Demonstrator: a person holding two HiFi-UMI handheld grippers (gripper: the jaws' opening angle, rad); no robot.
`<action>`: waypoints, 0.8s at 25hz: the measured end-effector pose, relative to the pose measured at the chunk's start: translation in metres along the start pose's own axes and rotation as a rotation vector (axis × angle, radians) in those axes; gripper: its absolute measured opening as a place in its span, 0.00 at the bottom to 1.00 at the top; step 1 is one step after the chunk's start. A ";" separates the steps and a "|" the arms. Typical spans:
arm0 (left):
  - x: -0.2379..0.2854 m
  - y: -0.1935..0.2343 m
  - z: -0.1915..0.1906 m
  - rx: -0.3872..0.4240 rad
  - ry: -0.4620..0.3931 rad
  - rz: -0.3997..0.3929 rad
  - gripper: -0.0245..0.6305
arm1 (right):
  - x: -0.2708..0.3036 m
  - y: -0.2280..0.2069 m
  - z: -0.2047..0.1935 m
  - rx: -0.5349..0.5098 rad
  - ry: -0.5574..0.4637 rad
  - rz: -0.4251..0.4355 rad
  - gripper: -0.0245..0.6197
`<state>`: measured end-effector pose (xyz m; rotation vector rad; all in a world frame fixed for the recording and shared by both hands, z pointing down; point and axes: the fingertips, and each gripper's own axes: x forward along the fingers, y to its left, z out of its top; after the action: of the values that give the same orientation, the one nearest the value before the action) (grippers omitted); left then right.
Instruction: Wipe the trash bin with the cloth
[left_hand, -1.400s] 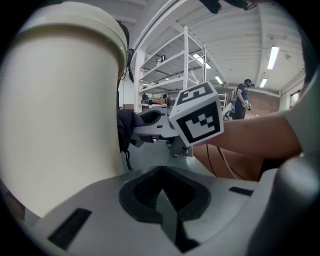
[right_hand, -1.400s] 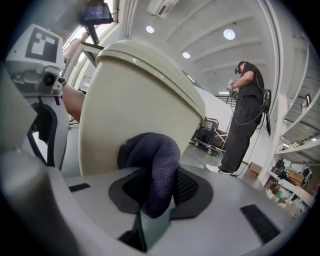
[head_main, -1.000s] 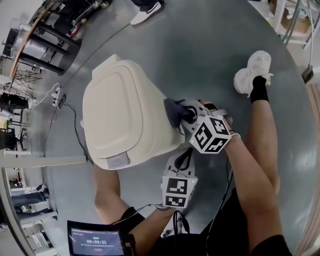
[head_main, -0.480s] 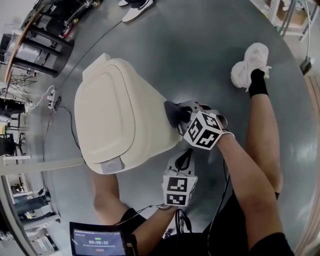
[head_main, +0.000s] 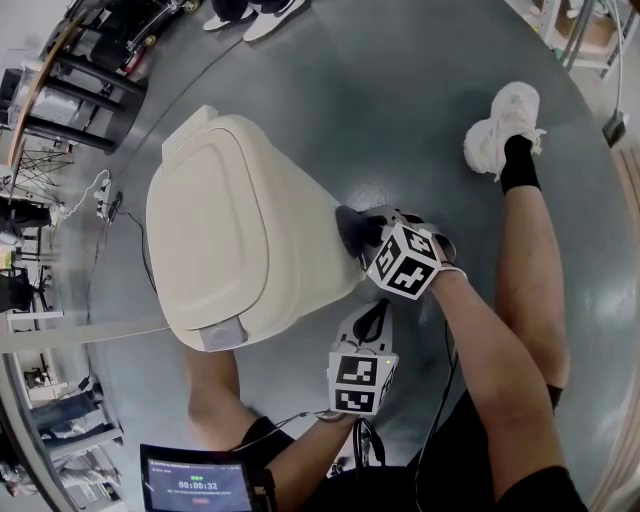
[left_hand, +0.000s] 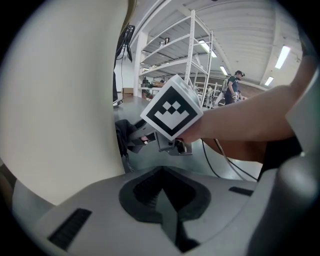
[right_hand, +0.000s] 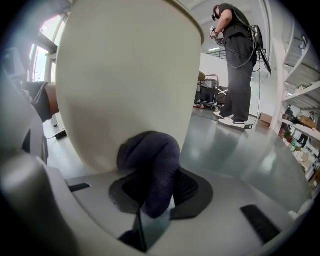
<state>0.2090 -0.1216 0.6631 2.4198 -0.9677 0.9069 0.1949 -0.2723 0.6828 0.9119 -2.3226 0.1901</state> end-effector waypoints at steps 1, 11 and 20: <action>-0.002 0.000 0.004 -0.008 -0.006 -0.001 0.03 | -0.001 -0.001 0.002 0.004 -0.005 -0.001 0.18; -0.035 -0.003 0.063 -0.017 -0.118 0.017 0.03 | -0.062 -0.038 0.071 0.004 -0.201 -0.116 0.18; -0.061 -0.001 0.108 -0.027 -0.209 0.048 0.03 | -0.126 -0.069 0.165 -0.018 -0.456 -0.223 0.18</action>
<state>0.2211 -0.1516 0.5433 2.5151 -1.1076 0.6610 0.2280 -0.3101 0.4698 1.3053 -2.5951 -0.1489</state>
